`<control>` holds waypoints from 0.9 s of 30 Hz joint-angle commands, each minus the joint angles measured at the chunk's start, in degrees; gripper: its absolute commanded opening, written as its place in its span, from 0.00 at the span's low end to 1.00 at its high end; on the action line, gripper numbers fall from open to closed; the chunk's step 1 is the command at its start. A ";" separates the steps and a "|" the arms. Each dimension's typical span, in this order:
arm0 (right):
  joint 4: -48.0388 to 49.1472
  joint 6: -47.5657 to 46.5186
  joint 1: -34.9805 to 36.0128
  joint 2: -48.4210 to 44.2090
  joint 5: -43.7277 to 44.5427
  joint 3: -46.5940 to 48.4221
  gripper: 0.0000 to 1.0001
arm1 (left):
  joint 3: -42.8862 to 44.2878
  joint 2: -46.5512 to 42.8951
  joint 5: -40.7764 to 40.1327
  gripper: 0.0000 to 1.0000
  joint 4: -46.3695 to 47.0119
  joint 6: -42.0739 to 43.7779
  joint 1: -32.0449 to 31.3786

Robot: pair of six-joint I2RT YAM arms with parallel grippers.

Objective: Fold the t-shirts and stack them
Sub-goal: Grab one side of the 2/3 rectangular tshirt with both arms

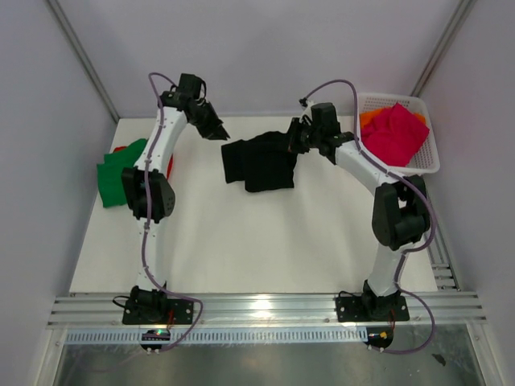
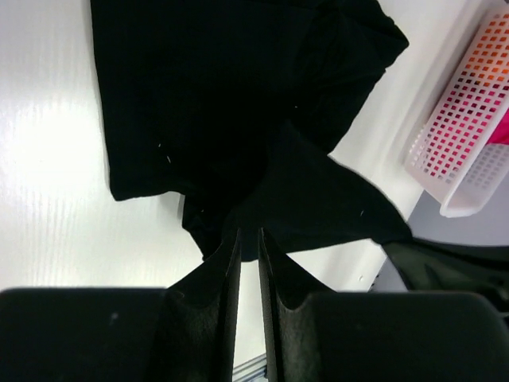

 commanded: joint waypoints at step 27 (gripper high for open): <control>-1.44 9.41 -7.55 27.04 0.57 39.68 0.04 | -46.37 -15.89 2.93 0.13 13.82 6.27 -2.51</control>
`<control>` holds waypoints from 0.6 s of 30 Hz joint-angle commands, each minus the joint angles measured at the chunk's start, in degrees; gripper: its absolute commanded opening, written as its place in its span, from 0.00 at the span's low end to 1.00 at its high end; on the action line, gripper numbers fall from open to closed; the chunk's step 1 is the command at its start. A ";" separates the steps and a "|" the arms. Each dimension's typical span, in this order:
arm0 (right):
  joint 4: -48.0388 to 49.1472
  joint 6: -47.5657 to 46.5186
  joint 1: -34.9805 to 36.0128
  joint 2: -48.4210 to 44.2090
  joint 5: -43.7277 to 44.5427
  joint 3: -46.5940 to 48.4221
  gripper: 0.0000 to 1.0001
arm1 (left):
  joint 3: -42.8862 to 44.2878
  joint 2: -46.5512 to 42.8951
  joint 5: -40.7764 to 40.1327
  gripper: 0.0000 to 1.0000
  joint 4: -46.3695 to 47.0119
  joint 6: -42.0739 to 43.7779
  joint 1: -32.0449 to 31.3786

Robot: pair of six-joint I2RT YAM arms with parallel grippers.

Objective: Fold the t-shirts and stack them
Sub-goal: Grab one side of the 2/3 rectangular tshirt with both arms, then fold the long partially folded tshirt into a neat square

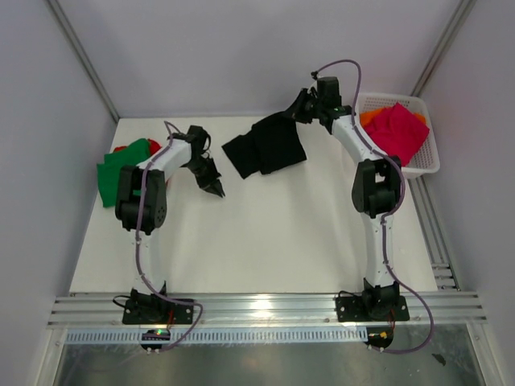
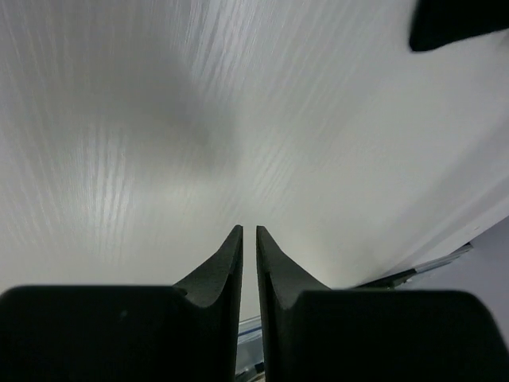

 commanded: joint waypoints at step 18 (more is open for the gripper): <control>6.75 5.45 -1.85 5.55 1.49 -1.62 0.55 | -18.61 -10.99 2.52 0.13 12.53 -3.72 -18.44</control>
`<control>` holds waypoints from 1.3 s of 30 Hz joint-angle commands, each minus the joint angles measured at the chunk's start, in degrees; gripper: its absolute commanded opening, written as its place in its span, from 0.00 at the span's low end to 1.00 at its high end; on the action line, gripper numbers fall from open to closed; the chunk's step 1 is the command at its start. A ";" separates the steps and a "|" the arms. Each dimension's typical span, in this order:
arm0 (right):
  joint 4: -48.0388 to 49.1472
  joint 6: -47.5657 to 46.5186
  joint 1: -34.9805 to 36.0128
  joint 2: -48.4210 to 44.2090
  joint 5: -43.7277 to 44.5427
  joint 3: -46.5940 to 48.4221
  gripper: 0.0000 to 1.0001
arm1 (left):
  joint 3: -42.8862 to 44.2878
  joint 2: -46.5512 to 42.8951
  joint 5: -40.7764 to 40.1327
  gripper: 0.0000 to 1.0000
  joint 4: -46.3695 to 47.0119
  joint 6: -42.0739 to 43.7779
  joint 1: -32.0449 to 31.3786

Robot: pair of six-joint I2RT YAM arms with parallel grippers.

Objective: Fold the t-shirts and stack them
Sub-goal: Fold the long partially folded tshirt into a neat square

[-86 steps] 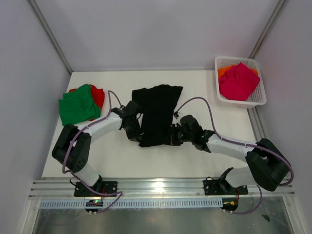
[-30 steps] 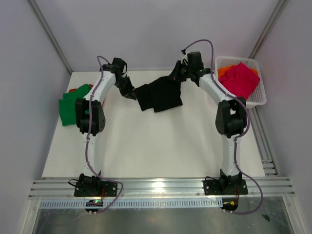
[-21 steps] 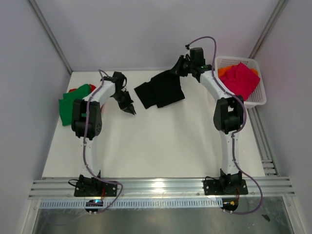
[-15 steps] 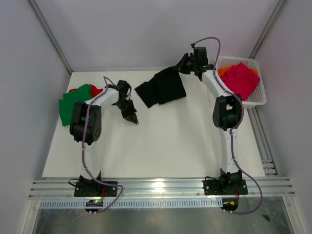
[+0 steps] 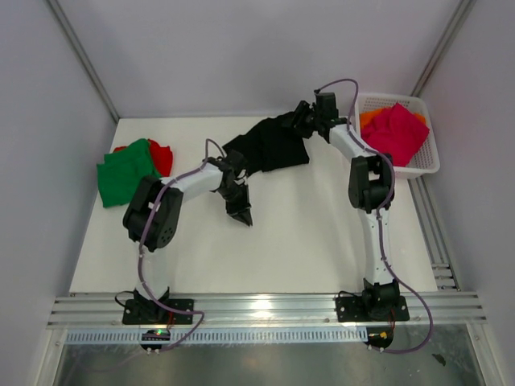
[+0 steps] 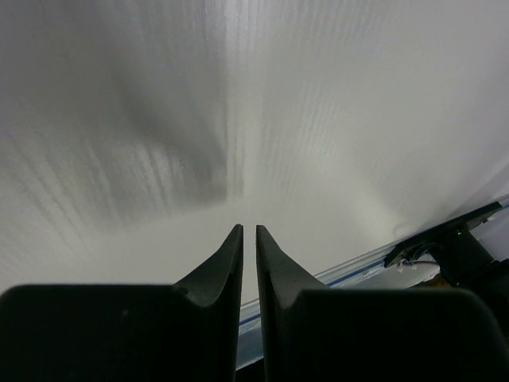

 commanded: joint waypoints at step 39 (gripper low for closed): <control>5.63 -14.31 0.27 -29.02 -6.63 -35.90 0.55 | 41.33 -2.59 -34.66 0.44 -22.96 7.74 0.88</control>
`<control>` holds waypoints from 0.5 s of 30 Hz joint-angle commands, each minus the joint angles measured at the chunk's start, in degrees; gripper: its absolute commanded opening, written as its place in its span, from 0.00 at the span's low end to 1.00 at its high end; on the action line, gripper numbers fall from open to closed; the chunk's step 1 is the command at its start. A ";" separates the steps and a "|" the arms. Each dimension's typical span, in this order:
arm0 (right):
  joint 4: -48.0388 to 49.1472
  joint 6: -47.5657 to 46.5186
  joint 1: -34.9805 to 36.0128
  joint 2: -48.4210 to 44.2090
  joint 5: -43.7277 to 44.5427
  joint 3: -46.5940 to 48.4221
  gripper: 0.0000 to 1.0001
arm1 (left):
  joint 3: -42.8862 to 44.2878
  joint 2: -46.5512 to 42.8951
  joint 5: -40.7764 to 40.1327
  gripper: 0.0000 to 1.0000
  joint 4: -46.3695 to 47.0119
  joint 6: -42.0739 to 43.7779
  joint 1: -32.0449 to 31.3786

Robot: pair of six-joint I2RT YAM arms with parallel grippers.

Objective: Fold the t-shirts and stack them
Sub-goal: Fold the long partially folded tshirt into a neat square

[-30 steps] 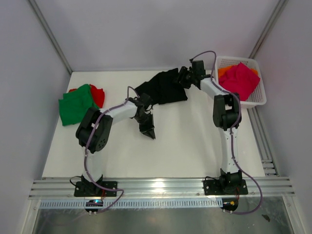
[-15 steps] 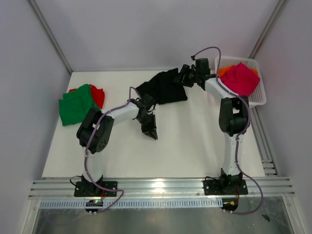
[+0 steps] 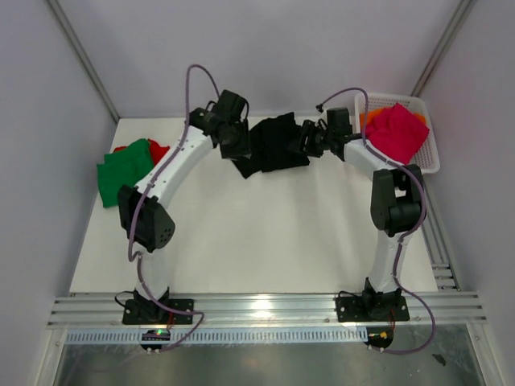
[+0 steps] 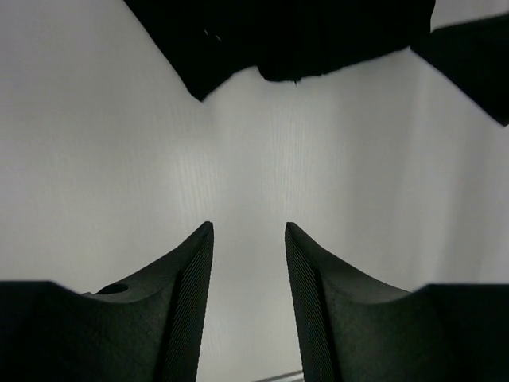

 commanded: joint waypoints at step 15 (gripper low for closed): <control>7.16 -0.87 0.25 -0.26 -1.01 -1.66 0.55 | -0.93 -15.85 -14.95 0.49 -2.24 -1.07 2.66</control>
